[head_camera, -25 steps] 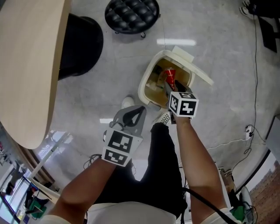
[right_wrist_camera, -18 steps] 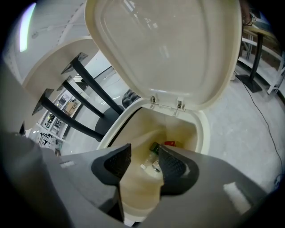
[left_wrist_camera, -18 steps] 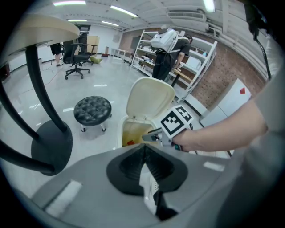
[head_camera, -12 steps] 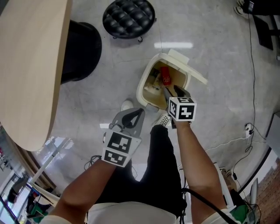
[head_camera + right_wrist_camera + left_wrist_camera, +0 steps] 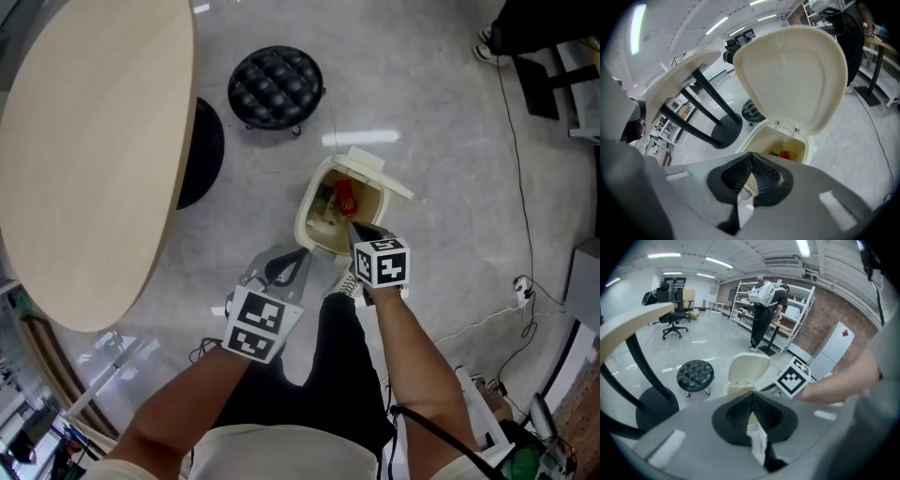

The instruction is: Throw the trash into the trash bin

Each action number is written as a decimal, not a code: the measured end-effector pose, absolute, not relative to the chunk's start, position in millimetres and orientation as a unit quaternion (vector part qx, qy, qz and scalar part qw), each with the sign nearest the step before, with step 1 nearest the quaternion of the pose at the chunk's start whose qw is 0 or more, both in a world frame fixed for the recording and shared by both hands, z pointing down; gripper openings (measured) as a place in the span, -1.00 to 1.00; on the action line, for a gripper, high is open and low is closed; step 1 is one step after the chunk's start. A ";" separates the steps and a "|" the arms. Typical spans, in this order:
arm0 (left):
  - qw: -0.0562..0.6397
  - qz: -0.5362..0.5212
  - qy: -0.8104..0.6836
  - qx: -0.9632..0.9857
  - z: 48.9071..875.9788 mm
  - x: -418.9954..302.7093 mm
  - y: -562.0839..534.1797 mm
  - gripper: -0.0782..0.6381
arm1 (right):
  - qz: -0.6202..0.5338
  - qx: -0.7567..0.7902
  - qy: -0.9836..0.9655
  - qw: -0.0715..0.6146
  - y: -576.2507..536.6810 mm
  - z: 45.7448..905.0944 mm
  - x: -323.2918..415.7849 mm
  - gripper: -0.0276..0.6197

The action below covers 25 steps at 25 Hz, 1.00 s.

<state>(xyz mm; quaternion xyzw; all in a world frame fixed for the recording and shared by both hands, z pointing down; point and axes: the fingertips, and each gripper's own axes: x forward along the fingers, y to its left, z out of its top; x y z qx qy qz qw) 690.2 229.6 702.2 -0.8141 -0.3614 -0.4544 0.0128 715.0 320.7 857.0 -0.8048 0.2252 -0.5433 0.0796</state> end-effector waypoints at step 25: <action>0.012 -0.283 -0.475 -0.833 458.7 700.4 209.2 -0.76 | -0.288 -0.908 0.245 0.183 299.3 458.4 680.1 -0.91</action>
